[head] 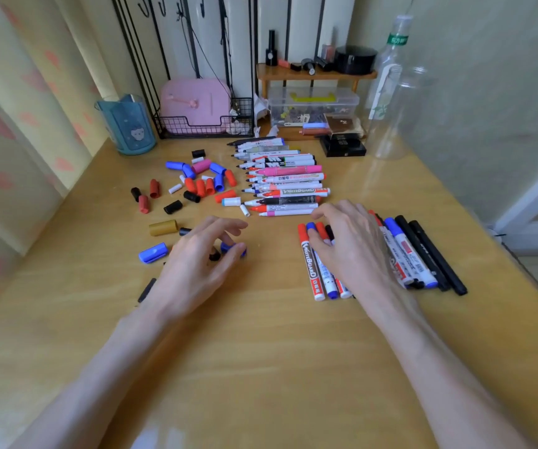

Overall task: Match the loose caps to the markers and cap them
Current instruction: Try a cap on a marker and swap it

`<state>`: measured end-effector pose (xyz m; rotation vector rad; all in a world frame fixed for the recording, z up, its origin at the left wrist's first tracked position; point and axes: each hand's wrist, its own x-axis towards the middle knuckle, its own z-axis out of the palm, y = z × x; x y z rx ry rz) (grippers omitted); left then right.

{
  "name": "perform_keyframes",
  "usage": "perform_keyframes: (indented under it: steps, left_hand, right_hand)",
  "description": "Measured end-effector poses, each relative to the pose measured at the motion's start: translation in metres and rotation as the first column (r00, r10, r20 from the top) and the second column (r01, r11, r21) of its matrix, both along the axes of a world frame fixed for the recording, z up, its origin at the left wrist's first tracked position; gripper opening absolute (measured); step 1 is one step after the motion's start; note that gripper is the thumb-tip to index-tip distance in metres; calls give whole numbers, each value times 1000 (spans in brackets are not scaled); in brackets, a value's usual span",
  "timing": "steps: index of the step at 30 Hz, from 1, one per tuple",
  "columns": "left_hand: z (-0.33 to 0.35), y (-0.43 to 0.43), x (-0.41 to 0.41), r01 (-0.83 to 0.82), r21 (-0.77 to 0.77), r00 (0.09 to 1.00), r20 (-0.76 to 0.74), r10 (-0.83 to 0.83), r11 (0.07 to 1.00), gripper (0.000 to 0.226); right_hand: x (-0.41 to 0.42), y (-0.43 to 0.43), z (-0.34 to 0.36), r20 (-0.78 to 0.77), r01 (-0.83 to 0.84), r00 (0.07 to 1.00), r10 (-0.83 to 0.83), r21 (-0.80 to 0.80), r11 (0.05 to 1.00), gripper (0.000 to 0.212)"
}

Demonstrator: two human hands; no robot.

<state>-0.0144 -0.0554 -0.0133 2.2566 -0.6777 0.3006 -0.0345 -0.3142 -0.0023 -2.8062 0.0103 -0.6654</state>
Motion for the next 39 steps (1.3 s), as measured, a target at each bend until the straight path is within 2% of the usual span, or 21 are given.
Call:
perform_keyframes:
  steps: [6, 12, 17, 21, 25, 33, 39]
  left_hand:
    - [-3, 42, 3, -108, -12, 994, -5, 108, 994, 21]
    - [1, 58, 0, -161, -6, 987, 29, 161, 987, 20]
    - [0, 67, 5, -199, 44, 978, 76, 195, 979, 21]
    - [-6, 69, 9, -209, 47, 977, 57, 206, 977, 20]
    - [-6, 52, 20, -177, -1, 984, 35, 177, 984, 18]
    - [1, -6, 75, -112, 195, 994, 13, 111, 974, 31]
    - [0, -15, 88, -146, 297, 989, 35, 142, 944, 27]
  right_hand:
    - [25, 19, -8, -111, -146, 984, 141, -36, 989, 33]
    - [42, 29, -11, -168, -156, 976, 137, -107, 982, 40]
    - [46, 28, -12, -71, -106, 993, 97, -127, 986, 29]
    - [50, 25, -11, -94, -102, 991, 91, -122, 987, 11]
    - [52, 27, -10, -128, -151, 983, 135, -125, 981, 10]
    - [46, 21, -6, 104, -213, 970, 220, -73, 974, 3]
    - [38, 8, -3, 131, -194, 971, 199, -49, 980, 3]
